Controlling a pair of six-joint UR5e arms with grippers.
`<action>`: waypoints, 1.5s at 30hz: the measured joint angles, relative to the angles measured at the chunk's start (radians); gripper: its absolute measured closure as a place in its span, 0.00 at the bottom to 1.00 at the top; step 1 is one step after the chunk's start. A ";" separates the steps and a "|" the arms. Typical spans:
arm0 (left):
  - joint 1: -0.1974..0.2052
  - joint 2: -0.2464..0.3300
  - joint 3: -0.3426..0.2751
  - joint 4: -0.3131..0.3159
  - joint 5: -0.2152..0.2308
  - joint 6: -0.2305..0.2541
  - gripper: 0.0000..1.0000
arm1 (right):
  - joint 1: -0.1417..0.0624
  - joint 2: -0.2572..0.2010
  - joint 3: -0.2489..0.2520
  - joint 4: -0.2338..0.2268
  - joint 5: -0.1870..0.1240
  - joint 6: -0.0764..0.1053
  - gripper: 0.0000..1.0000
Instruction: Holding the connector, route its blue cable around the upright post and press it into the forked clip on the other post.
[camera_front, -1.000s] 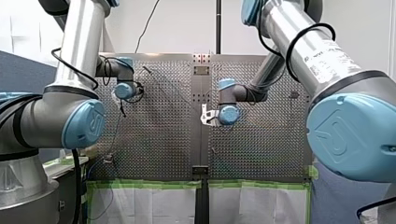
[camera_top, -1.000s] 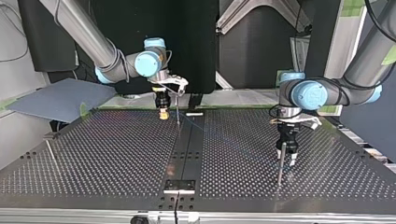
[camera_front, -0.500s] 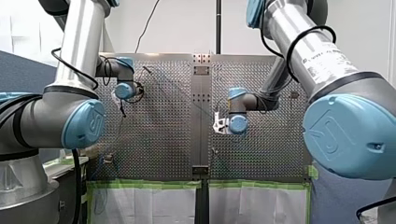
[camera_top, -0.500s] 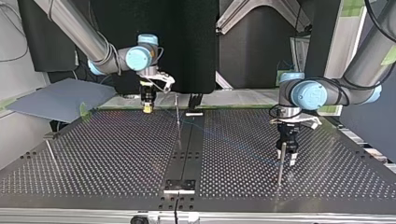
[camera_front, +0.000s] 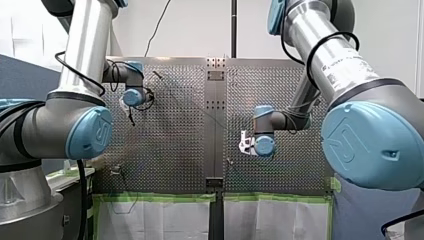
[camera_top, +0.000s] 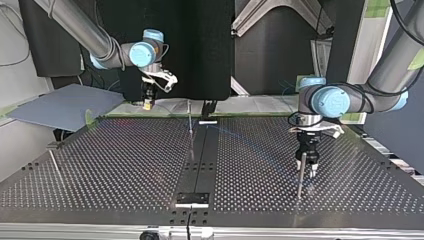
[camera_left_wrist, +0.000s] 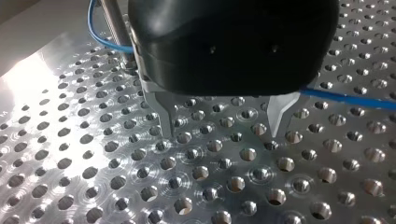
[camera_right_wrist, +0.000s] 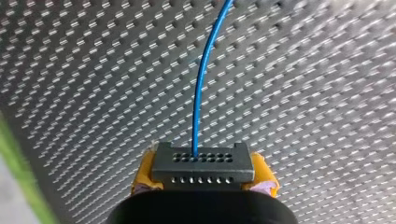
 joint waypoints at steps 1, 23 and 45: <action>0.000 0.000 0.000 0.000 0.000 0.000 0.02 | -0.002 0.009 0.009 -0.009 0.001 0.004 1.00; 0.002 0.000 0.001 0.000 0.000 0.001 0.02 | -0.037 0.207 0.210 -0.210 -0.010 0.088 1.00; 0.004 0.000 0.000 0.001 0.000 0.001 0.02 | -0.061 0.299 0.300 -0.375 -0.122 -0.011 1.00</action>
